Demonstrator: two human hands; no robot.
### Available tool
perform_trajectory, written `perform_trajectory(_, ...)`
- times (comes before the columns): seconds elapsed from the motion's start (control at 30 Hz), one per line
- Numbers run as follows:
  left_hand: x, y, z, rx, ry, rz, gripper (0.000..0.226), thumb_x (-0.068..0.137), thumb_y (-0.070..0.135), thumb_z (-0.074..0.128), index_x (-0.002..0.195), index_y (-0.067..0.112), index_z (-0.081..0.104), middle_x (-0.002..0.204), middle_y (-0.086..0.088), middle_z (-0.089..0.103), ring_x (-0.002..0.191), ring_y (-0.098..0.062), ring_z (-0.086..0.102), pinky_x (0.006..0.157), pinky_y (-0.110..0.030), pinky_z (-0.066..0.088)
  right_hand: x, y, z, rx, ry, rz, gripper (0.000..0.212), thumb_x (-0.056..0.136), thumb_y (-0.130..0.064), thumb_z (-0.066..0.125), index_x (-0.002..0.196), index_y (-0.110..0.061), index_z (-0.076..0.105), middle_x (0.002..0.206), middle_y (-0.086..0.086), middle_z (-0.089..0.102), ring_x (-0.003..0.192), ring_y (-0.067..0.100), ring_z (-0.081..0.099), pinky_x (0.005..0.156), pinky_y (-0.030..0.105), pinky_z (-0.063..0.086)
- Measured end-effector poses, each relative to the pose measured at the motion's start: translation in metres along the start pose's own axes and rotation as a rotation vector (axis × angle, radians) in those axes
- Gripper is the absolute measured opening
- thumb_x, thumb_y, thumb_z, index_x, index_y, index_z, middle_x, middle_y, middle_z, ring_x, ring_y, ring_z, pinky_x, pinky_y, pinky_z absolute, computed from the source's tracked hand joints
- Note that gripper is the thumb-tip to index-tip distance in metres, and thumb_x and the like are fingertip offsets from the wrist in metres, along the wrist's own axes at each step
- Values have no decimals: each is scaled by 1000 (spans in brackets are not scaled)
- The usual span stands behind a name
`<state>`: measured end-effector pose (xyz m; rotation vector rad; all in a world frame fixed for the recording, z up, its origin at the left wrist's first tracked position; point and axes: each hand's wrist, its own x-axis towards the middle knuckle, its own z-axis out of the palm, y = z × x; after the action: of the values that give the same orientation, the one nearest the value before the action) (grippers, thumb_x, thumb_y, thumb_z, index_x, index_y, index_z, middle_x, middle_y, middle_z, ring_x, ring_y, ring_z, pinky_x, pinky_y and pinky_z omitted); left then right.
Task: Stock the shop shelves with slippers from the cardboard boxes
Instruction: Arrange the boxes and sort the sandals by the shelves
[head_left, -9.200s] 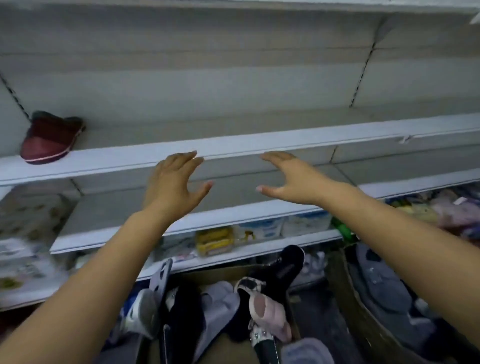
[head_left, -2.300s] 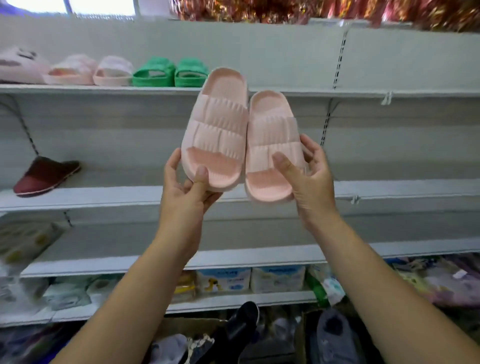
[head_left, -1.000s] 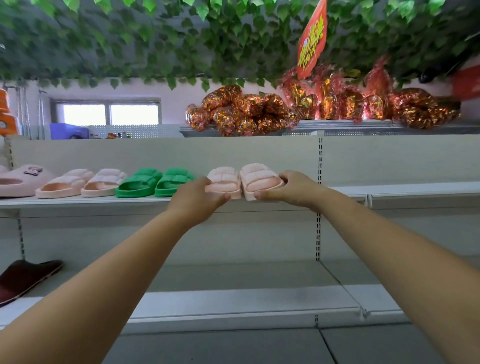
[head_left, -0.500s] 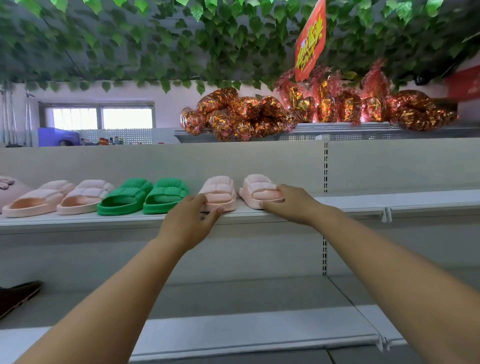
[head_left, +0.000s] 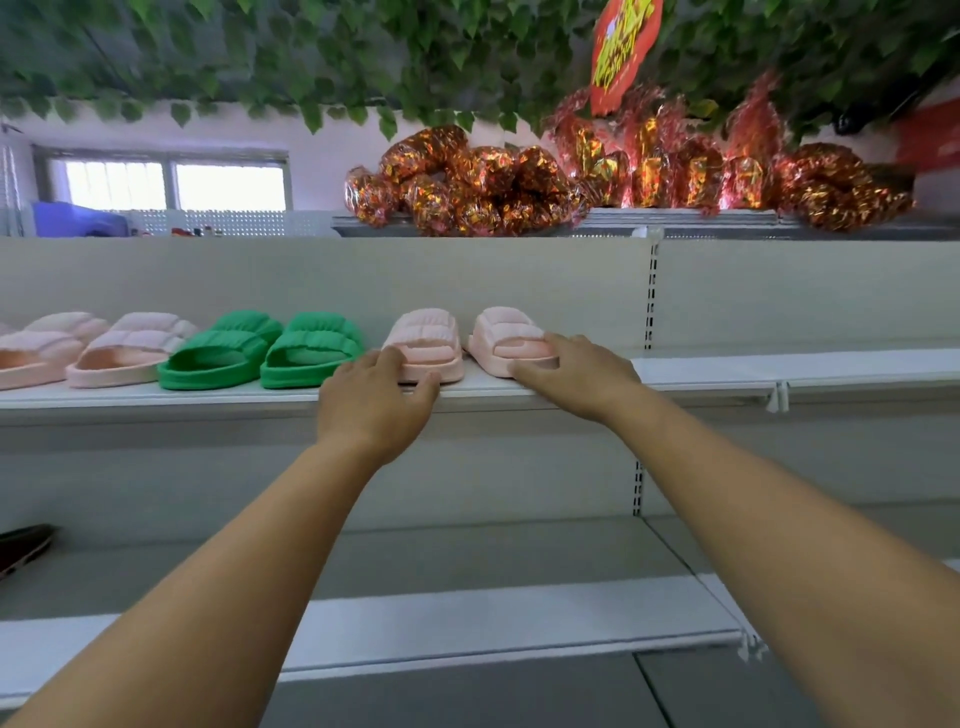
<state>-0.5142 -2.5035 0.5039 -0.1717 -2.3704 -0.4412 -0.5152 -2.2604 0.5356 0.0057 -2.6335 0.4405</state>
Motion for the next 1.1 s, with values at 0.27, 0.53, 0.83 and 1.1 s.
perform_trajectory(0.27,-9,-2,-23,-190,-95,-5,60,97,54,51,146,18,50,148,-5,54,135,-28,48,108,-40,39,-31,-13,-14,-11,-46,-52,84,81,-80,37,146,-27,43,134,6,57,116,27,58,95,45,51)
perform_trajectory(0.53,-65,-28,-66,-85,-76,179,68,90,57,61,148,23,48,147,-4,56,136,-25,48,109,-41,41,-103,-38,-33,-144,-20,-307,78,92,-66,55,153,-20,38,152,4,47,132,25,50,104,40,45)
perform_trajectory(0.83,-184,-103,-74,26,-265,200,79,86,65,63,151,23,45,150,-6,52,137,-31,47,115,-46,36,-210,-67,43,-129,-242,-352,86,93,-62,58,159,-18,26,162,5,33,148,25,32,119,44,31)
perform_trajectory(1.1,-317,-174,-51,96,-479,162,80,89,65,60,154,25,39,155,-5,46,140,-30,44,114,-49,36,-320,-87,149,-63,-507,-291,87,92,-67,55,159,-21,25,165,3,26,150,26,26,119,47,33)
